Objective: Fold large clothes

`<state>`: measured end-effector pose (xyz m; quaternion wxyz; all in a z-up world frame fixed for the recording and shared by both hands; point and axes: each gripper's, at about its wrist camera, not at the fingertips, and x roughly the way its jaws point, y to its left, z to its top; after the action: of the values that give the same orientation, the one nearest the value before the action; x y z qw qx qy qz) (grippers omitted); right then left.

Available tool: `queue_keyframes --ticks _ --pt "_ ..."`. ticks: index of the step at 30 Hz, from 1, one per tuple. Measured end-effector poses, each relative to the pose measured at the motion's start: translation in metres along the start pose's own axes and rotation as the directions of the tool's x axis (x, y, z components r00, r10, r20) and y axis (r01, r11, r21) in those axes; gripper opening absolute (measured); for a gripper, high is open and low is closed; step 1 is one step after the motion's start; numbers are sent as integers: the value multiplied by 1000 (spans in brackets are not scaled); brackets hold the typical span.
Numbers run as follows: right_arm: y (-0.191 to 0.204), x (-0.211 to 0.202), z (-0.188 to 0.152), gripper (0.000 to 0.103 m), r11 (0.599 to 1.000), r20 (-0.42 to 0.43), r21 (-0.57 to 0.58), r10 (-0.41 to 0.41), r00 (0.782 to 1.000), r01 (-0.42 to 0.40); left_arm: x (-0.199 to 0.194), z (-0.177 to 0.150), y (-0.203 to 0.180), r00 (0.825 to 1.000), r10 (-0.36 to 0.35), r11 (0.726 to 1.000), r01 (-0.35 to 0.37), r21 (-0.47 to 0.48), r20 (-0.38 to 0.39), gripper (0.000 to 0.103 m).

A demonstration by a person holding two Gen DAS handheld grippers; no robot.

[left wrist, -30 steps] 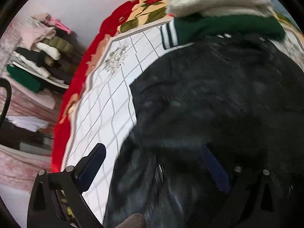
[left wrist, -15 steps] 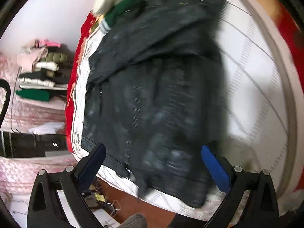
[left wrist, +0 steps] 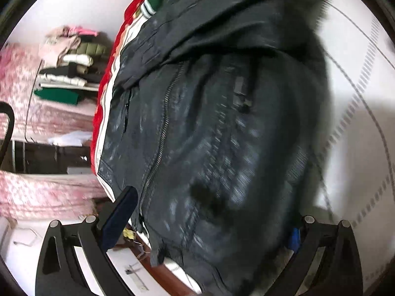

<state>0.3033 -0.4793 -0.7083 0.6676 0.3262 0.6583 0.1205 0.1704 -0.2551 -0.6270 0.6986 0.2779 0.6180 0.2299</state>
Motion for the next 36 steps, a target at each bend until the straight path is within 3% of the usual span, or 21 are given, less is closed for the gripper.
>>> queue_keyframes --ticks 1,3,4,5,8,13,16,19,21,24,30,33,36 --pt "5 8 7 55 999 0 0 37 999 -37 6 5 9 1000 -28 999 27 -26 -7 99" --pt "14 23 18 55 996 -4 5 90 996 -90 9 7 16 997 -78 995 77 -58 -11 77" --pt "18 32 24 59 991 -4 9 132 991 -131 8 8 19 993 -121 990 120 -70 -12 49" --pt "23 40 29 67 984 -1 18 178 984 -178 10 9 22 987 -163 984 161 -74 -14 36" --pt "32 63 41 78 959 13 53 280 960 -280 10 8 31 985 -171 981 172 -90 10 27" --pt "46 96 55 77 925 35 118 360 932 -362 4 6 34 981 -188 978 191 -83 44 21" --pt "60 104 56 32 940 35 121 318 947 -320 -1 5 40 978 -199 976 204 -77 62 19" --pt "71 92 49 20 943 57 110 309 949 -314 -10 -1 51 972 -218 972 224 -67 83 17" --pt "83 71 41 18 952 63 93 288 956 -292 -19 -9 64 964 -249 965 255 -59 93 17" --pt "99 34 24 17 968 59 79 235 970 -239 -40 -27 92 937 -329 942 335 -29 119 17" --pt "147 -43 -19 17 999 54 22 47 997 -48 -75 -57 150 848 -510 860 507 60 141 14" --pt "185 -49 -28 17 999 18 2 -41 999 41 -69 -37 176 830 -541 841 538 58 137 14" --pt "227 -35 -19 17 994 7 -44 -102 995 102 -37 7 211 816 -561 825 566 8 138 19"
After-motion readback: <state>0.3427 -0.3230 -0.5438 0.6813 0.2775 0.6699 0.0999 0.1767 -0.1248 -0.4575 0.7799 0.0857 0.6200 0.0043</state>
